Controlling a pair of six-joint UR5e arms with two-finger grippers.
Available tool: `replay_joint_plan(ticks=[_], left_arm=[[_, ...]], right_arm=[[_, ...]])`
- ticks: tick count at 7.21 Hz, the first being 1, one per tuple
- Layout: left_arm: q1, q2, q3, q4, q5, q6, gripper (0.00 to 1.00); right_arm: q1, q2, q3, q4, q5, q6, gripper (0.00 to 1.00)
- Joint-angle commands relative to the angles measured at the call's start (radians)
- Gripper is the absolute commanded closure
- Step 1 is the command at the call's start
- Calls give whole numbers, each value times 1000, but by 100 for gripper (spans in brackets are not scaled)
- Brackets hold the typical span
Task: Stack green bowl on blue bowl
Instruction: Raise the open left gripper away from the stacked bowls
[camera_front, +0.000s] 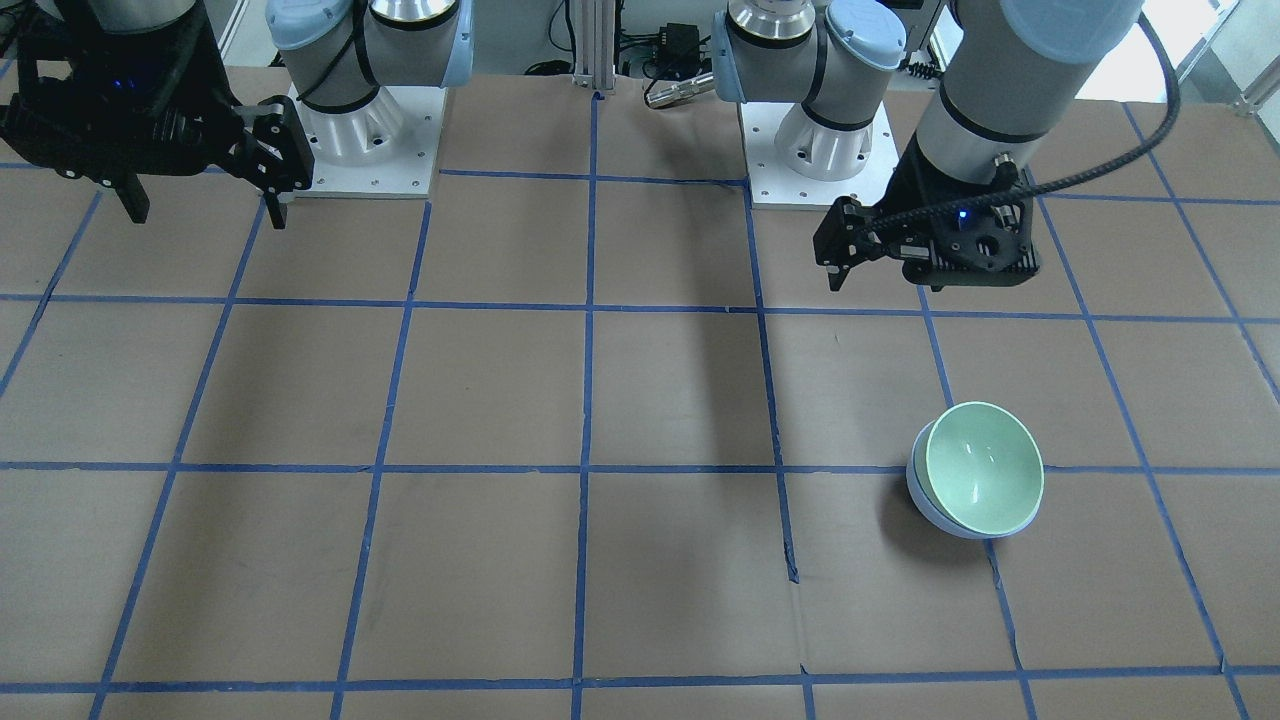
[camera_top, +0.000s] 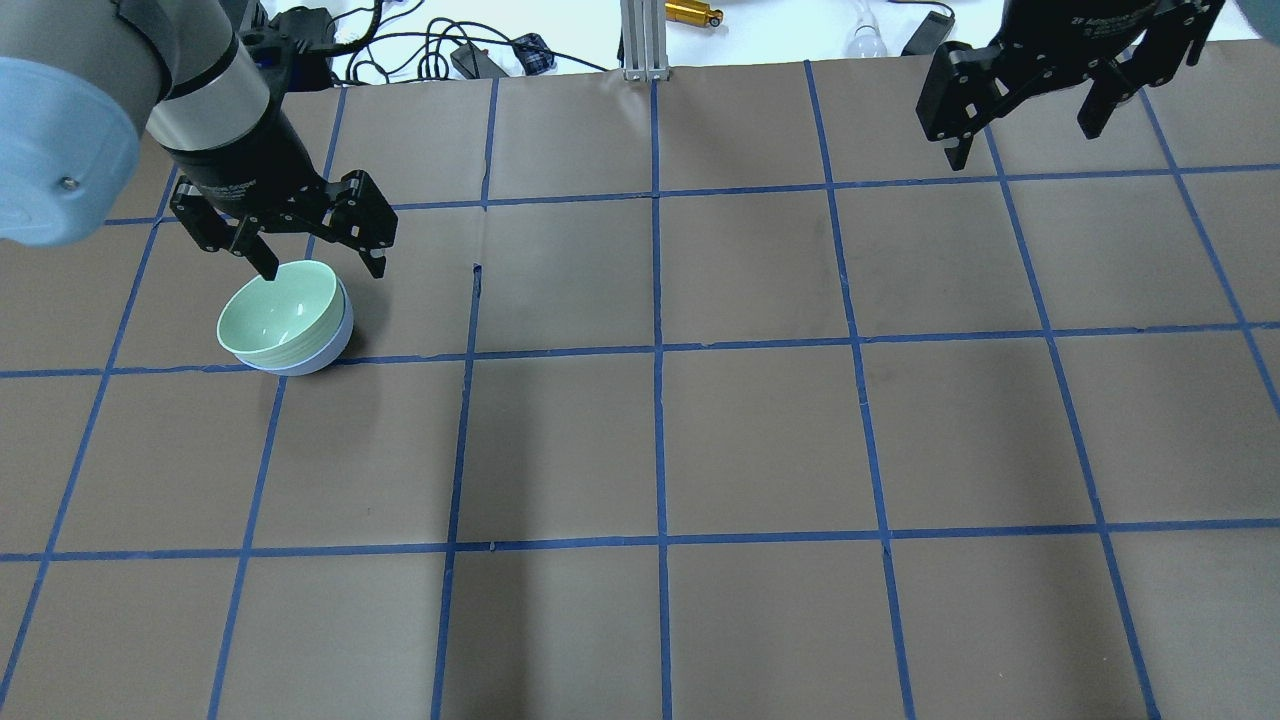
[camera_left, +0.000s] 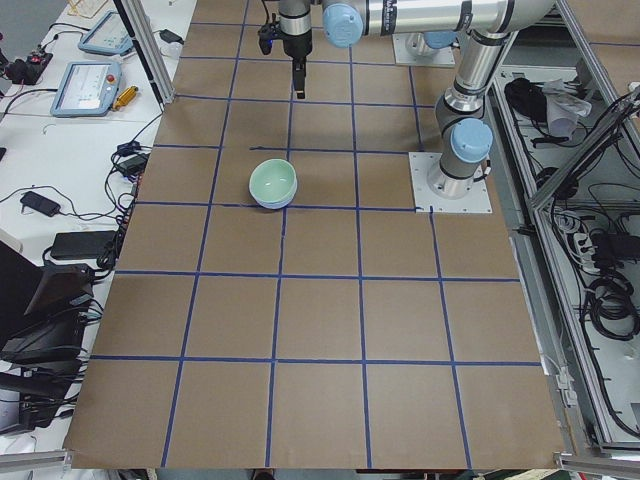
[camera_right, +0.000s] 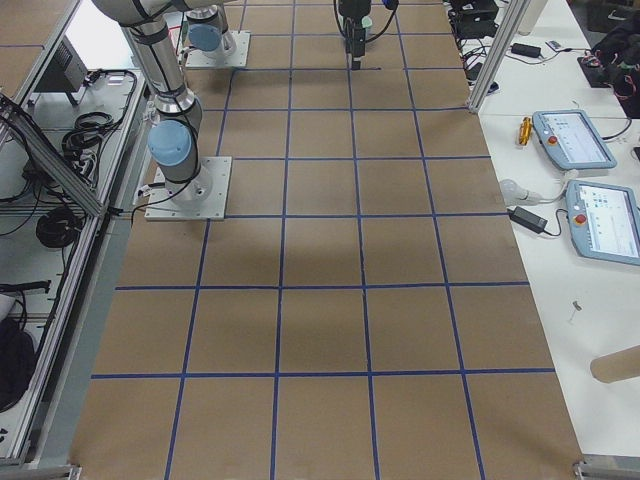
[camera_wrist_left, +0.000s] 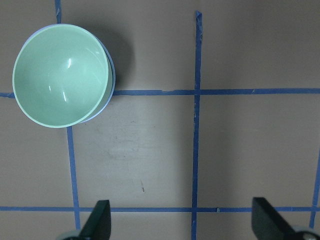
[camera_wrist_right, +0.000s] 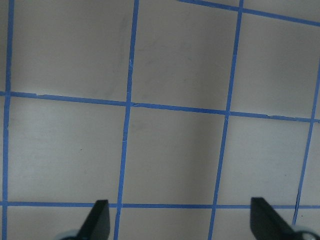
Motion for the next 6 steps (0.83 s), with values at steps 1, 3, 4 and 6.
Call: replay_joint_plan(ticks=[1,3,4,6], left_arm=[[-19,41,8,-47,-18,5,0],[-13,46,11,-46,-25,30,0],[-14,46,9,-44,-24,31,0],[-16,44,9,-44,-25,31,0]], right_arm=[[0,0,0,0,0,0,0],[0,0,0,0,0,0,0],[-1,0,0,0,0,0,0],[-1,0,0,0,0,0,0]])
